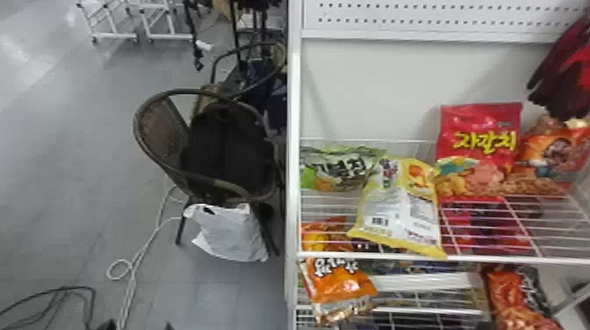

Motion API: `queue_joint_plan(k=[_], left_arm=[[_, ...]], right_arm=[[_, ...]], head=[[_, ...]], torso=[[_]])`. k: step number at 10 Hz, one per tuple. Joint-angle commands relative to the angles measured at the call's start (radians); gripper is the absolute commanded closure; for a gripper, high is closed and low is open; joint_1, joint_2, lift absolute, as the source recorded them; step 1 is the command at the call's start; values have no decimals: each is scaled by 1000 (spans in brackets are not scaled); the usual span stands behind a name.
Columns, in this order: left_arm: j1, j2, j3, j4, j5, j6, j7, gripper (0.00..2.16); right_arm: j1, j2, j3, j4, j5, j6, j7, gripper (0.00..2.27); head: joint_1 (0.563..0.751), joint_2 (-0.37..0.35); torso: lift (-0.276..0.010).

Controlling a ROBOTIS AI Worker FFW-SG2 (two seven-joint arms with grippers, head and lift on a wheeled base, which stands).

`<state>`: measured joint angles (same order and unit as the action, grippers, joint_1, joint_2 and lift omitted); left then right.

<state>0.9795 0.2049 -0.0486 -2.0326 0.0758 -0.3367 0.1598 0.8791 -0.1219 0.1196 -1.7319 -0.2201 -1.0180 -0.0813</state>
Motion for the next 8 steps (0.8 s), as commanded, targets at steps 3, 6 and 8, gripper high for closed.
queue_joint_plan(k=[3, 6, 8], left_arm=[[-18, -5, 3, 11, 1, 11, -16, 346], [-7, -9, -13, 9, -4, -1, 18, 144], [-7, -9, -11, 34, 4, -1, 17, 144]], right_arm=[[-6, -4, 0, 15, -13, -13, -2, 113], [-32, -33, 28, 28, -24, -1, 0, 113], [-32, -35, 35, 26, -15, 11, 0, 113]], head=[[695, -19], [695, -28], [695, -9]], torso=[[1], [1], [1]])
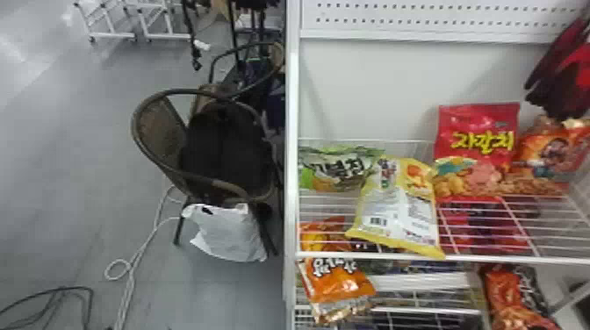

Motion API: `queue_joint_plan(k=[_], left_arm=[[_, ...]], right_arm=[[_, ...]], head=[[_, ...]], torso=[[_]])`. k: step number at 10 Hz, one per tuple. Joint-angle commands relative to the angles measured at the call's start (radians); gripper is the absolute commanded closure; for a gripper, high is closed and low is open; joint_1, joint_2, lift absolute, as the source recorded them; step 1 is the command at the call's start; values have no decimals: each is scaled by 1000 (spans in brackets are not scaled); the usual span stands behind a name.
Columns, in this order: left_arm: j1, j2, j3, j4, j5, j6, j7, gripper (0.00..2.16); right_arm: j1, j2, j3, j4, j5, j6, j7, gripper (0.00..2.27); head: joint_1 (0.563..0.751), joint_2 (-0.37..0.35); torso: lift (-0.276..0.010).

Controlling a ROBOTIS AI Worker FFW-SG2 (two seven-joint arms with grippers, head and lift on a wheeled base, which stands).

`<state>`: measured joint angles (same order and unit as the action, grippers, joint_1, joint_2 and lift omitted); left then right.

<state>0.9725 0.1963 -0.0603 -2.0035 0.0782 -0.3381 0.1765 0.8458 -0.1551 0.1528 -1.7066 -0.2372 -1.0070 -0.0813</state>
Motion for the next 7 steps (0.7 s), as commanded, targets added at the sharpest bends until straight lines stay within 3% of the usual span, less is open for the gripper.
queue_joint_plan(k=[1, 5, 7], left_arm=[[-1, 0, 0, 6, 2, 0, 0, 144], [-31, 0, -1, 57, 15, -3, -2, 147], [-40, 0, 0, 75, 15, -18, -2, 147]], right_arm=[[1, 0, 1, 5, 3, 12, 0, 113], [10, 5, 1, -4, 4, 49, 0, 113], [10, 26, 5, -16, 19, 89, 0, 113]], head=[[695, -2], [695, 16], [695, 26]], torso=[[1], [1], [1]])
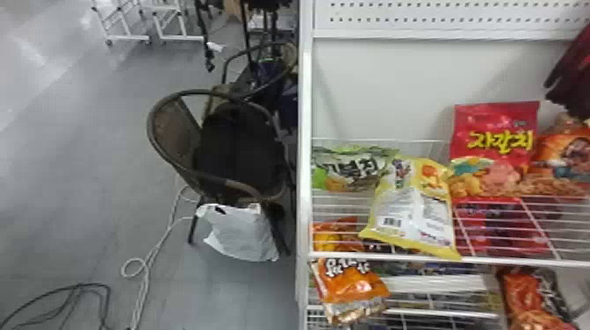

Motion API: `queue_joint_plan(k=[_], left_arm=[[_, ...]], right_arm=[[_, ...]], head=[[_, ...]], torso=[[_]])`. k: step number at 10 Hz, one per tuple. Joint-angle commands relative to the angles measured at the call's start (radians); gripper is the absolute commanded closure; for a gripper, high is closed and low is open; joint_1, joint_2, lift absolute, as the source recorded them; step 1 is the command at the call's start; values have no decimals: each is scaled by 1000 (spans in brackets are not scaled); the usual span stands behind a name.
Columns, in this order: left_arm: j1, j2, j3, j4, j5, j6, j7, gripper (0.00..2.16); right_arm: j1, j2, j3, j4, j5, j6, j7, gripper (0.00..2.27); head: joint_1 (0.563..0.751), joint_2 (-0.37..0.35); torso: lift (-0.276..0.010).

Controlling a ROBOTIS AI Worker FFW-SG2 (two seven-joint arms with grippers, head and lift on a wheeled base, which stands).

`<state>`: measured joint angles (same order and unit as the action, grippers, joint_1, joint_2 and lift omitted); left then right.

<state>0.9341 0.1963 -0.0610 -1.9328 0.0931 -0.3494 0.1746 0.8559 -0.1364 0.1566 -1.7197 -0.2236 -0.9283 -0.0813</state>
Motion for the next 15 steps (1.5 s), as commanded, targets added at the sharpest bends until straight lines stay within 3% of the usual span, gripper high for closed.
queue_joint_plan(k=[1, 2, 5, 6, 10, 11, 12, 15], left_arm=[[-6, 0, 7, 23, 0, -22, 0, 147], [-12, 0, 13, 41, 7, -32, -1, 147], [-35, 0, 44, 124, 42, -188, -14, 144], [-38, 2, 53, 144, 60, -225, -18, 144], [-38, 81, 55, 193, 100, -326, -63, -2], [-32, 87, 75, 193, 132, -338, -107, -2], [-23, 87, 75, 201, 142, -412, -69, -2], [-15, 95, 79, 230, 132, -550, -87, -2]], right_arm=[[2, 32, 1, -9, 32, 23, 0, 113], [8, 55, 1, -18, 55, 23, 0, 113], [38, 137, -5, -35, 132, 20, -3, 110], [46, 137, -6, -35, 132, 7, -3, 110], [54, 137, -6, 12, 218, -217, -51, 60], [51, 137, 0, 49, 219, -349, -49, -2], [51, 137, 0, 71, 219, -425, -49, -2], [51, 137, -14, 77, 216, -487, -9, -2]], head=[[695, 38], [695, 57], [695, 134], [695, 175], [695, 212], [695, 233], [695, 259], [695, 331]], torso=[[1], [1], [1], [1], [1], [1], [1], [1]])
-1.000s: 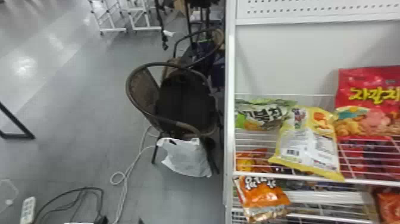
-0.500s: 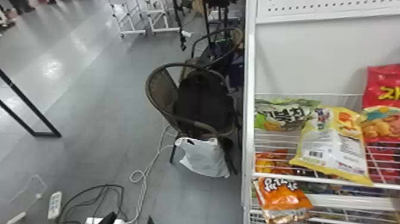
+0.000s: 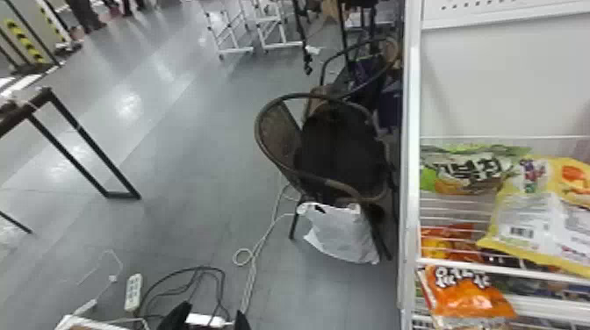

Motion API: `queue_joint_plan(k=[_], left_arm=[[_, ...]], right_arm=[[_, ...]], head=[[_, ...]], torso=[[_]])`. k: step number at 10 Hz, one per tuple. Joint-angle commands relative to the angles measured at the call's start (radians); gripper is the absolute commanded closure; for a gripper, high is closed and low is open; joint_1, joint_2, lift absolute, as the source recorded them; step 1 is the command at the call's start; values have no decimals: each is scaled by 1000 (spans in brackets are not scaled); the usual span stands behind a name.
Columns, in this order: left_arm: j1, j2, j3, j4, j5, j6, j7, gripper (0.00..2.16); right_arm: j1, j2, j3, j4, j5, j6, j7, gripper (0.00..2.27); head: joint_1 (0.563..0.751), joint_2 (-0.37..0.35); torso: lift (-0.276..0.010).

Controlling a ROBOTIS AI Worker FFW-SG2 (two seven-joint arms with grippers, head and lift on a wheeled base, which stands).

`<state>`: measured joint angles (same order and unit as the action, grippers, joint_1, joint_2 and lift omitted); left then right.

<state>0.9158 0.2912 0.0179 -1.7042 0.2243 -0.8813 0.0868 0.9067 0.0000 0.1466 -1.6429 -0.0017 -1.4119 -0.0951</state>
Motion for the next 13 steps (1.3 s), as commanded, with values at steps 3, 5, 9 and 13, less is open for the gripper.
queue_joint_plan(k=[3, 5, 9, 13], left_arm=[[2, -1, -1, 18, 7, -123, -16, -2], [-2, -4, -1, 18, 9, -120, -4, -2], [14, -6, 13, -12, 3, -123, -1, -2], [-8, 0, 13, 3, 18, -123, 4, -2]], right_arm=[[-23, 1, -9, -8, -9, 28, 43, -2], [-40, 1, -7, -15, -11, 117, 48, -2], [-66, 1, -13, -32, -27, 221, 48, -2], [-91, 1, 4, -54, -26, 350, 48, -2]], head=[[695, 350], [695, 350], [695, 324], [695, 339]], torso=[[1], [1], [1], [1]])
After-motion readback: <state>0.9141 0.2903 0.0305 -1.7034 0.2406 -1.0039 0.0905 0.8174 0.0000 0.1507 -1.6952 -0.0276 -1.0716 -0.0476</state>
